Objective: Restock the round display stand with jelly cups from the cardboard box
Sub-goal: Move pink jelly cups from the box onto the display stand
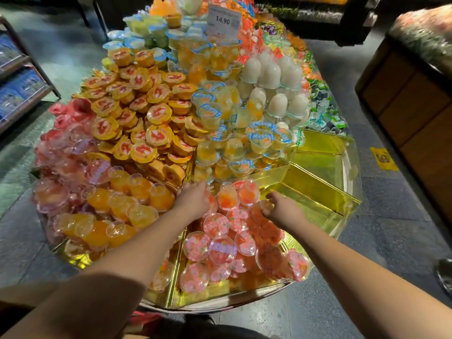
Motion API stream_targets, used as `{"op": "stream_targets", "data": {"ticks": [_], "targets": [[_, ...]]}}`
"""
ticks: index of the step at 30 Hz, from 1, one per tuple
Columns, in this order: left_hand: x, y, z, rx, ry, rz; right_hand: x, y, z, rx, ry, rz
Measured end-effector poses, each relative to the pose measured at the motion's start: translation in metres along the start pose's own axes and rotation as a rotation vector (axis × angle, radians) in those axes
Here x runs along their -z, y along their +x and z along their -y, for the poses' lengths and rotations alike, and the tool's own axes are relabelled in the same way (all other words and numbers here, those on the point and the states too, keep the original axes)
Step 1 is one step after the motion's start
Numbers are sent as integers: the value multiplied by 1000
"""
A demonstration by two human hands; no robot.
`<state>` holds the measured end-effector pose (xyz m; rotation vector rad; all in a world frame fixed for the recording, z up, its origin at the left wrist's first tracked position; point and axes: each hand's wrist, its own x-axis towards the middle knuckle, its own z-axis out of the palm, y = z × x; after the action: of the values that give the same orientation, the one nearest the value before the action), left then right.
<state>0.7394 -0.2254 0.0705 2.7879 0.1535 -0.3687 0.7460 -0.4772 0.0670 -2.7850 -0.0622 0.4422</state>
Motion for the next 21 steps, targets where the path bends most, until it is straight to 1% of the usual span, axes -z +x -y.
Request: {"op": "stream_targets", "data": {"ticks": [6,11,15,18,21], "targets": [[-7,1,-4,-19,-1,-21,-2,2,-4,23,-6,-14],[-17,1,2,-64,-119,-33,-1,4,-6,22,-14,28],[-14,-6,3,-39,-178,-52,2,4,-9,32,7,90],[-8,-19,2,-10,-210,-87,8,-1,-15,27,67,134],[0,-44,4,42,-243,-164,20,-16,-22,38,145,41]]}}
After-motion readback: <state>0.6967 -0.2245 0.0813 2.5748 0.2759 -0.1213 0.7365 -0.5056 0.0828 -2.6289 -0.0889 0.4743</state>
